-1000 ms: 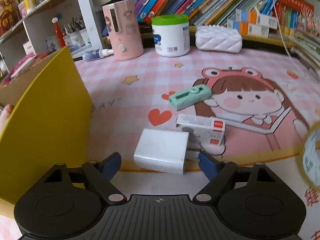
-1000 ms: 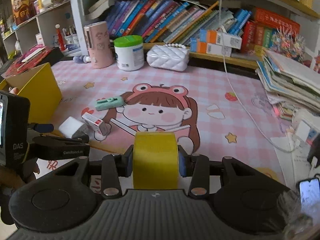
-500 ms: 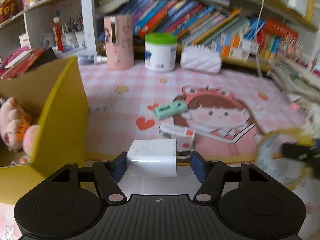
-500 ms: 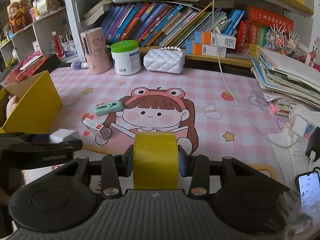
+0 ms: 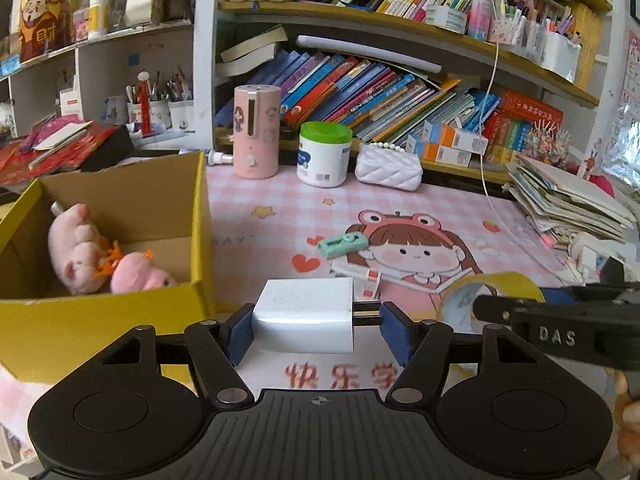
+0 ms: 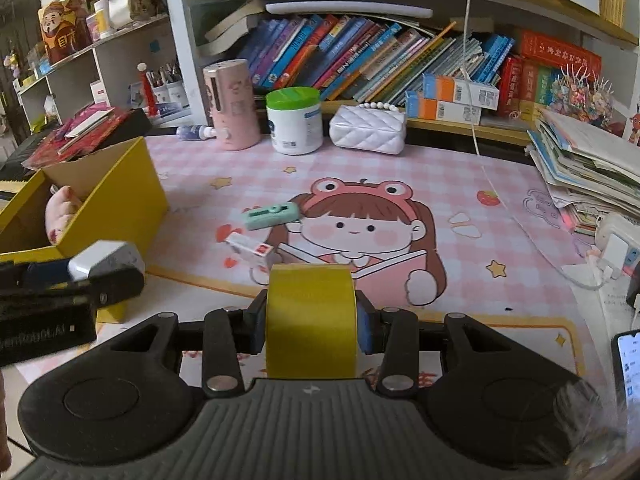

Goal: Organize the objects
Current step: 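Carry the charger plug and tape roll over the yellow box with both tools, then lower into the box and open the left tool while the right tool releases the tape, then withdraw both open tools up from the box and back over the table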

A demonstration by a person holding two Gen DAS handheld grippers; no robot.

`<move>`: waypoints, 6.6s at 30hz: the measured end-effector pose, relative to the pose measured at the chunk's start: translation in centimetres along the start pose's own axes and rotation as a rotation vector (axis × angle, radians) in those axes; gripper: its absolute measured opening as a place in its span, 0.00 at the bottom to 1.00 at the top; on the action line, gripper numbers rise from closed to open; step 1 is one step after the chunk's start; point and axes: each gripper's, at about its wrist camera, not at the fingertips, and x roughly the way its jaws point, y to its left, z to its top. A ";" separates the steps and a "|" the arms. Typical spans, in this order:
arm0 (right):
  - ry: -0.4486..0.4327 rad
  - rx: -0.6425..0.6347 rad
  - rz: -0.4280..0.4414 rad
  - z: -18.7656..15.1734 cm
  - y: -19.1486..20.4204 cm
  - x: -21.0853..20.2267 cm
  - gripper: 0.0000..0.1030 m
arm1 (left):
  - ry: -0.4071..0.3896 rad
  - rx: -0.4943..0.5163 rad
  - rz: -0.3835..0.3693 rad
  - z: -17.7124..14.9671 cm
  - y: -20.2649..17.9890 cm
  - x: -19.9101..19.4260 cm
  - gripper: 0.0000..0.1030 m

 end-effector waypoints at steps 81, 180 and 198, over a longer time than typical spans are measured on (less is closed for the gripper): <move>-0.274 -0.173 0.248 10.5 27.4 -0.4 0.38 | -0.108 -0.079 0.197 2.2 22.6 -5.7 0.64; -0.084 -0.251 0.082 -9.3 28.6 -7.1 0.91 | 0.026 -0.083 0.266 -10.7 21.3 -16.7 0.96; -0.042 -0.149 -0.035 -11.6 25.7 -8.9 0.93 | 0.097 0.026 0.124 -11.5 18.3 -15.4 0.96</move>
